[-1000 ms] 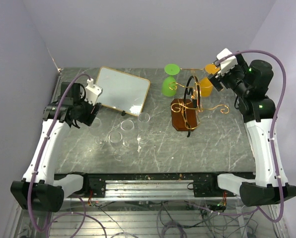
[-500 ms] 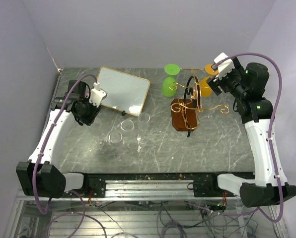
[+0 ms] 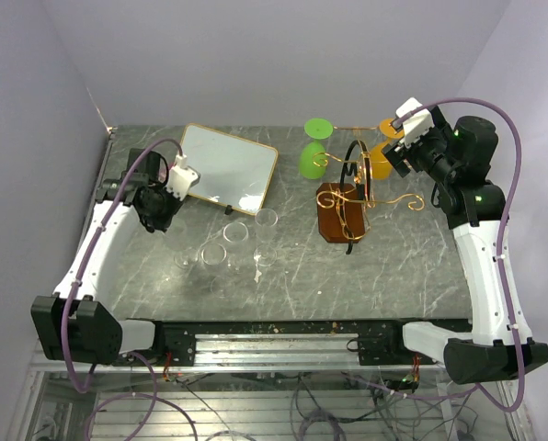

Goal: Place the wine glass upside down on the wine glass rack

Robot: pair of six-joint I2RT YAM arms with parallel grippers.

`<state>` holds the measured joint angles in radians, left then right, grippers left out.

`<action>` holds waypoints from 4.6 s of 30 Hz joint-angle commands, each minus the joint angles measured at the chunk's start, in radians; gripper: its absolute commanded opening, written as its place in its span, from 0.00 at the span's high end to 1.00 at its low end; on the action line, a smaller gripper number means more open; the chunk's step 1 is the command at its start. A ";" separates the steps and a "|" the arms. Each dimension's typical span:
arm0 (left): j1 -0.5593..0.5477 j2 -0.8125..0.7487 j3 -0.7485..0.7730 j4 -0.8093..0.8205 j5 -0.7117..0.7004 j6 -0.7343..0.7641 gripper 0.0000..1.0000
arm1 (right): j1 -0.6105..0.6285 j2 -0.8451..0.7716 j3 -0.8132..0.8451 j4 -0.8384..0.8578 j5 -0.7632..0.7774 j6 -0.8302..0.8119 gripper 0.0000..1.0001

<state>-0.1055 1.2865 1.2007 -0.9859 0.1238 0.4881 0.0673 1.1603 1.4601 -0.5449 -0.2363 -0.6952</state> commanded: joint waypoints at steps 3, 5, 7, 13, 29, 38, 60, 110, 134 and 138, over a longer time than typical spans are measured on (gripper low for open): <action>0.007 -0.102 0.055 -0.017 -0.068 0.046 0.93 | 0.002 -0.002 0.024 -0.013 0.003 0.007 0.23; 0.007 -0.137 0.090 -0.016 -0.096 0.060 0.93 | 0.003 -0.001 0.034 -0.016 0.007 0.007 0.23; 0.007 -0.164 0.129 -0.014 -0.116 0.069 0.93 | 0.003 0.002 0.038 -0.010 0.019 0.017 0.21; 0.007 -0.215 0.249 0.062 -0.101 0.040 0.93 | 0.001 0.013 0.051 -0.004 0.062 0.044 0.20; 0.007 -0.167 0.530 0.428 0.323 -0.368 0.93 | 0.001 0.033 0.157 -0.010 -0.170 0.256 0.18; 0.007 -0.115 0.509 0.715 0.538 -0.795 0.93 | 0.053 0.110 0.137 0.196 -0.458 0.655 0.28; -0.032 -0.080 0.376 0.874 0.532 -0.989 0.93 | 0.376 0.356 0.306 0.311 -0.411 0.884 0.41; -0.062 -0.186 0.332 0.550 0.390 -0.533 0.10 | 0.401 0.259 0.255 0.180 0.147 0.425 1.00; -0.062 -0.230 0.197 0.495 0.308 -0.317 0.09 | 0.520 0.252 0.193 0.028 0.373 0.014 1.00; -0.062 -0.238 0.185 0.488 0.314 -0.301 0.10 | 0.541 0.258 0.199 0.015 0.395 -0.008 1.00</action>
<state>-0.1619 1.0702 1.3956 -0.4969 0.4461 0.1474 0.5854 1.4368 1.6470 -0.5533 0.1146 -0.6724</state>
